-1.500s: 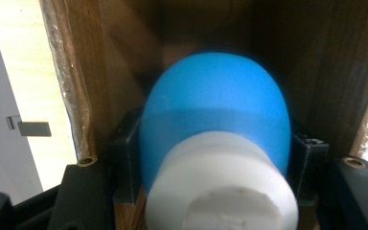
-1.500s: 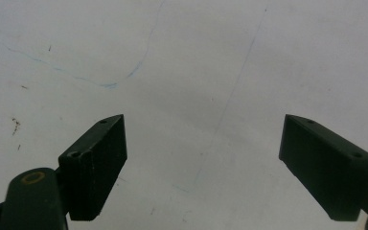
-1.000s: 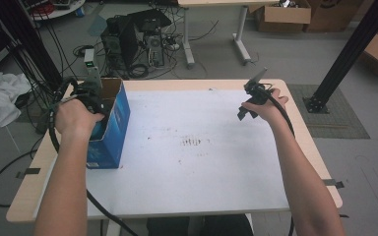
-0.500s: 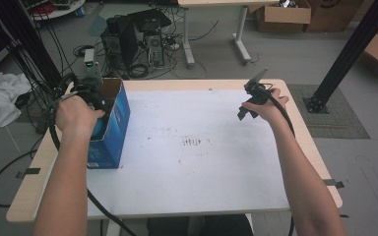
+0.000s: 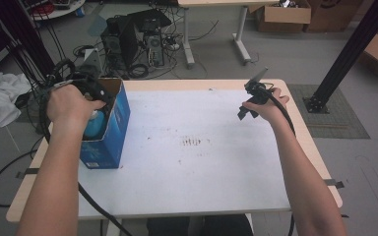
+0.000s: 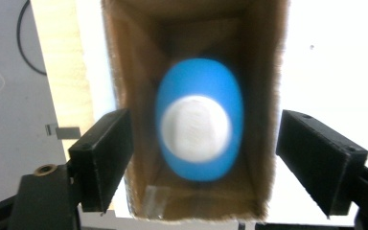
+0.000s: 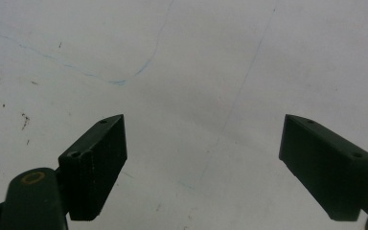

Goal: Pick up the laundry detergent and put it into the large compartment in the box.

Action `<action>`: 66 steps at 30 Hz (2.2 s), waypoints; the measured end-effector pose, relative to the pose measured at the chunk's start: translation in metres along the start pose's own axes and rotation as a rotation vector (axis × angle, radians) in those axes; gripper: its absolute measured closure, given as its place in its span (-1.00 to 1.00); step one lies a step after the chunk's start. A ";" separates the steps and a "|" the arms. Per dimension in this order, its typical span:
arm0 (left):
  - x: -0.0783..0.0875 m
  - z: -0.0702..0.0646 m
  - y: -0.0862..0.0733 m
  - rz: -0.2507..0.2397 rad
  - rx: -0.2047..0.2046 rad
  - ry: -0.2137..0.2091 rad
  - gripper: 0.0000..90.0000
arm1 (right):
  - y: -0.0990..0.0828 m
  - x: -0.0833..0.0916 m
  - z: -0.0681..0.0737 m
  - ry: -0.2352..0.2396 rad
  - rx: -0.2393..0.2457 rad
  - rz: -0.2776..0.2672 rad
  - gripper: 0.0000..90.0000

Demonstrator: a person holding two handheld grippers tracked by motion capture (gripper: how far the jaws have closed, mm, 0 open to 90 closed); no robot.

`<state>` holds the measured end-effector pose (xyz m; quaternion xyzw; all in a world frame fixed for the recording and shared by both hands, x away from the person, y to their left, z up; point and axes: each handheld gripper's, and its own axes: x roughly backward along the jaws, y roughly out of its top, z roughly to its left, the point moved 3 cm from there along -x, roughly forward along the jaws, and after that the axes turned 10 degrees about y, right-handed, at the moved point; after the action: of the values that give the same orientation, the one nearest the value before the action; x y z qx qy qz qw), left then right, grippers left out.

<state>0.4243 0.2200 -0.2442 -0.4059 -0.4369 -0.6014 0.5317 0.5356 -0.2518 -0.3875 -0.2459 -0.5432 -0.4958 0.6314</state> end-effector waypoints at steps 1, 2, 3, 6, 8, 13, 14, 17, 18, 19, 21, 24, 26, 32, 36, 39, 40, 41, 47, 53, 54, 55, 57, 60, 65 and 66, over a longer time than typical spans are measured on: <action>0.008 -0.004 -0.001 -0.016 -0.022 0.002 -0.65 | 0.000 0.001 0.001 0.002 -0.005 -0.001 -0.62; 0.008 -0.004 -0.001 -0.016 -0.022 0.002 -0.66 | 0.000 0.001 0.001 0.002 -0.005 -0.001 -0.62; 0.011 -0.007 -0.001 -0.028 -0.029 0.000 -0.66 | 0.000 0.001 0.001 0.002 -0.002 -0.003 -0.62; 0.022 -0.016 -0.003 -0.050 -0.056 -0.013 -0.68 | -0.001 0.001 0.002 0.004 0.004 -0.004 -0.62; 0.029 -0.023 -0.005 -0.063 -0.075 -0.012 -0.72 | -0.001 0.002 0.003 0.008 0.005 -0.002 -0.62; 0.042 -0.044 -0.007 -0.088 -0.134 -0.040 -0.77 | -0.003 0.007 0.002 0.007 0.013 -0.014 -0.62; 0.044 -0.050 -0.008 -0.094 -0.150 -0.042 -0.78 | -0.003 0.008 0.002 0.007 0.010 -0.015 -0.62; 0.049 -0.068 -0.009 -0.108 -0.183 -0.049 -0.82 | -0.004 0.011 0.000 0.009 0.006 -0.017 -0.62; 0.051 -0.074 -0.010 -0.111 -0.195 -0.051 -0.83 | -0.005 0.012 0.000 0.012 0.003 -0.018 -0.62; 0.053 -0.080 -0.011 -0.117 -0.207 -0.053 -0.85 | -0.005 0.013 -0.001 0.012 0.004 -0.020 -0.62; 0.056 -0.093 -0.012 -0.126 -0.239 -0.065 -0.90 | -0.005 0.014 -0.003 0.015 0.002 -0.027 -0.62; 0.057 -0.114 -0.015 -0.139 -0.272 -0.088 -0.93 | -0.005 0.015 -0.003 0.011 0.006 -0.024 -0.62; 0.057 -0.128 -0.016 -0.141 -0.300 -0.095 -0.94 | -0.005 0.015 -0.001 0.013 0.012 -0.022 -0.62; 0.054 -0.164 -0.020 -0.142 -0.390 -0.086 -0.98 | -0.004 0.017 0.000 0.013 0.025 -0.028 -0.62; 0.054 -0.179 -0.021 -0.144 -0.436 -0.081 -1.00 | -0.004 0.018 0.001 0.013 0.023 -0.027 -0.62; 0.055 -0.186 -0.022 -0.147 -0.457 -0.077 -1.00 | -0.005 0.019 0.001 0.010 0.014 -0.028 -0.62; 0.055 -0.187 -0.022 -0.150 -0.461 -0.077 -1.00 | -0.005 0.018 0.001 0.009 0.016 -0.026 -0.62; 0.055 -0.189 -0.022 -0.152 -0.463 -0.080 -1.00 | -0.006 0.018 0.001 0.009 0.018 -0.024 -0.62; 0.054 -0.193 -0.021 -0.155 -0.480 -0.073 -1.00 | -0.006 0.018 0.002 0.006 0.019 -0.023 -0.62; 0.054 -0.193 -0.021 -0.158 -0.480 -0.077 -1.00 | -0.005 0.017 0.003 0.008 0.022 -0.018 -0.62; 0.054 -0.193 -0.021 -0.159 -0.481 -0.079 -1.00 | -0.005 0.017 0.003 0.008 0.022 -0.018 -0.62; 0.054 -0.193 -0.021 -0.159 -0.483 -0.080 -1.00 | -0.005 0.017 0.003 0.007 0.021 -0.021 -0.62; 0.054 -0.192 -0.020 -0.160 -0.481 -0.081 -1.00 | -0.005 0.017 0.002 0.007 0.019 -0.021 -0.62; 0.054 -0.192 -0.020 -0.158 -0.485 -0.082 -1.00 | -0.005 0.017 0.002 0.007 0.025 -0.019 -0.62; 0.053 -0.193 -0.021 -0.160 -0.487 -0.085 -1.00 | -0.006 0.018 0.003 0.005 0.022 -0.021 -0.62; 0.052 -0.194 -0.021 -0.160 -0.488 -0.087 -1.00 | -0.006 0.018 0.003 0.003 0.022 -0.022 -0.62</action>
<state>0.3937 0.0207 -0.2521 -0.5118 -0.3319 -0.7110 0.3497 0.5278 -0.2581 -0.3711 -0.2323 -0.5504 -0.4971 0.6292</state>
